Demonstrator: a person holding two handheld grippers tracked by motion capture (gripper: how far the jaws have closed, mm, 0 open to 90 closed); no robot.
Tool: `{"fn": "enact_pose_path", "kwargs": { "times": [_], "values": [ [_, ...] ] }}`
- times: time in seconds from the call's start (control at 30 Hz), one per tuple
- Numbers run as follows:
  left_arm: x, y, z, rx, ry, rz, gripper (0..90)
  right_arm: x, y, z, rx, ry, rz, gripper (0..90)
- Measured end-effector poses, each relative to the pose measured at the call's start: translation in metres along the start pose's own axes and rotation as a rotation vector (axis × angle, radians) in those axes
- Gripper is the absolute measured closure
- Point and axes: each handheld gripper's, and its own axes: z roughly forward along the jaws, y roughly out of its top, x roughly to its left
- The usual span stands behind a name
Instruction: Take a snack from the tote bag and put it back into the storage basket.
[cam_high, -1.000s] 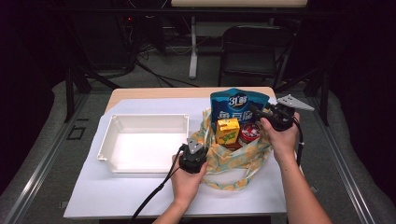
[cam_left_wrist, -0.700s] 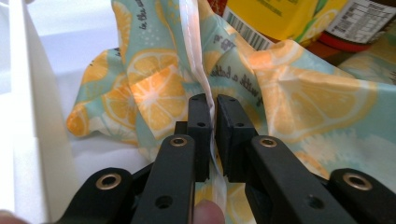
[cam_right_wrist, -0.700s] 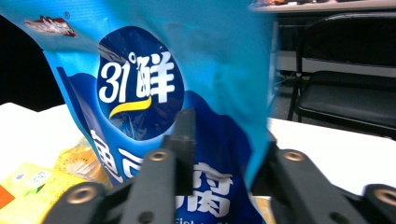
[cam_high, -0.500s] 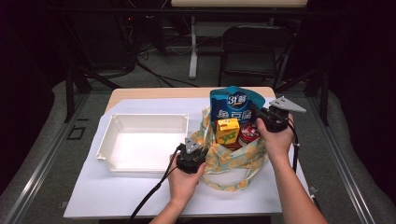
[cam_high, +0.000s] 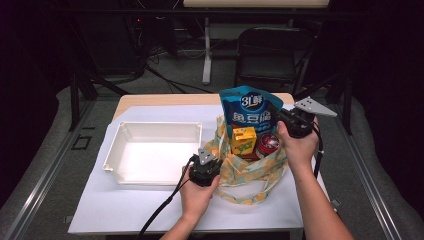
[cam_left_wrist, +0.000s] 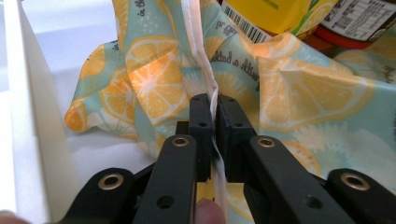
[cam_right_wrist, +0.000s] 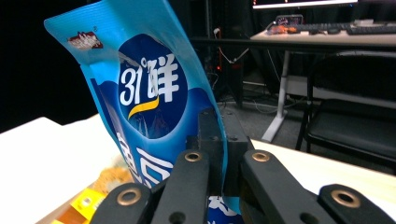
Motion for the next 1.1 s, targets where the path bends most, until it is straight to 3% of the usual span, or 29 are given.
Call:
{"fn": "enact_pose_path", "kwargs": {
  "times": [0.17, 0.3, 0.53, 0.6, 1.1],
  "values": [
    [-0.002, 0.003, -0.011, -0.037, -0.002, 0.017, 79.7, 0.003, 0.014, -0.003, -0.029, 0.005, 0.012, 90.0],
    [0.003, 0.005, -0.021, -0.057, -0.040, -0.001, 77.3, 0.006, 0.024, -0.004, -0.044, -0.002, 0.007, 90.0],
    [0.007, 0.012, -0.044, -0.136, -0.080, 0.005, 67.9, 0.010, 0.038, -0.003, -0.060, -0.006, 0.009, 90.0],
    [0.012, 0.017, -0.050, -0.159, -0.098, -0.004, 66.0, 0.011, 0.042, -0.004, -0.066, -0.004, 0.007, 90.0],
    [0.048, 0.068, -0.073, -0.258, -0.101, 0.002, 58.6, 0.027, 0.067, 0.005, -0.083, 0.018, 0.001, 90.0]
  ]
}}
